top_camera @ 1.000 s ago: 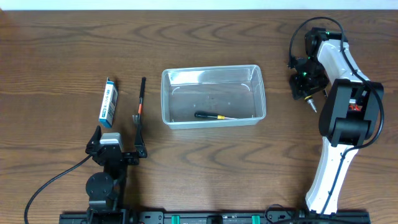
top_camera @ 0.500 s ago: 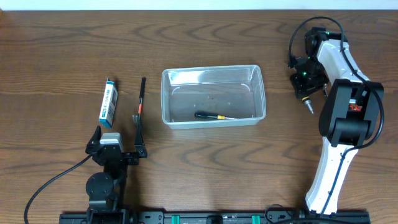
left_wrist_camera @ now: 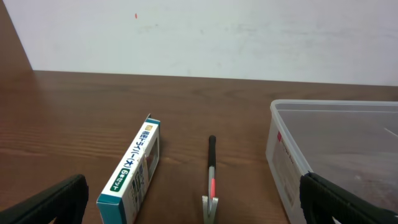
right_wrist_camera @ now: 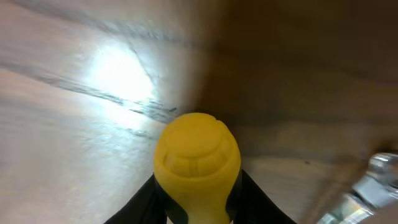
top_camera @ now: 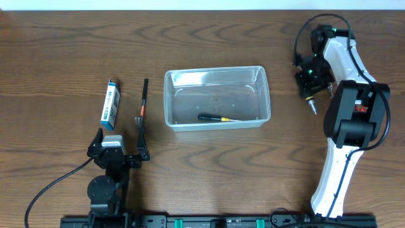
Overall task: Pack container
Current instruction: 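Move the right gripper to the yellow-black screwdriver and grasp it, then carry the yellow screwdriver into the container and release it, then move the right gripper to the silver wrench and grasp it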
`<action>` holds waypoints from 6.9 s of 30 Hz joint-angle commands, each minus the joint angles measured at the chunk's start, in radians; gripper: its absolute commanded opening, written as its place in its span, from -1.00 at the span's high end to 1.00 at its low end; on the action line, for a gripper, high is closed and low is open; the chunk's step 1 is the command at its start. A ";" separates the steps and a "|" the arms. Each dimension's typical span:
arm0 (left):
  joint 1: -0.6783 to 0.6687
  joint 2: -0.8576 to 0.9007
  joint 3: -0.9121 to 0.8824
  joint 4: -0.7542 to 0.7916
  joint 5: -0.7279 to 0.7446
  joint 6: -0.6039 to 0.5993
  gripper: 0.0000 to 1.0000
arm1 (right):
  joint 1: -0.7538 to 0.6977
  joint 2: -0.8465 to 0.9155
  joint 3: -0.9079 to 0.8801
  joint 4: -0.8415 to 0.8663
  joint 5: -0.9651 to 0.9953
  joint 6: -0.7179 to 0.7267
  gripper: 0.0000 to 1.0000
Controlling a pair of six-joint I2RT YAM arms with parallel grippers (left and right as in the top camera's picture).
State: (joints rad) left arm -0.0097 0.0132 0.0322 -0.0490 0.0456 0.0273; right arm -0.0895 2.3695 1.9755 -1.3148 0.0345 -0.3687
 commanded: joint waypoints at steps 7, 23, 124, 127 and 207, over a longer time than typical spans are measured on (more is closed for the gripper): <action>-0.003 -0.003 -0.028 -0.018 -0.008 0.010 -0.96 | 0.021 -0.003 0.338 -0.144 -0.080 0.016 0.76; -0.003 -0.003 -0.028 -0.018 -0.008 0.010 -0.96 | 0.304 -0.004 0.724 -0.319 -0.110 -0.015 0.88; -0.003 -0.003 -0.028 -0.018 -0.008 0.010 -0.96 | 0.039 -0.342 0.118 -0.166 0.062 0.180 -0.28; -0.003 -0.003 -0.028 -0.018 -0.008 0.010 -0.96 | -0.023 -0.342 0.025 -0.118 0.062 0.146 -0.28; -0.003 -0.003 -0.028 -0.018 -0.008 0.010 -0.96 | -0.217 -0.159 -0.420 0.354 -0.050 -0.002 0.42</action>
State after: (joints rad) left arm -0.0097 0.0132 0.0322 -0.0490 0.0456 0.0273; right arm -0.3038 2.1681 1.5620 -0.9569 0.0063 -0.3801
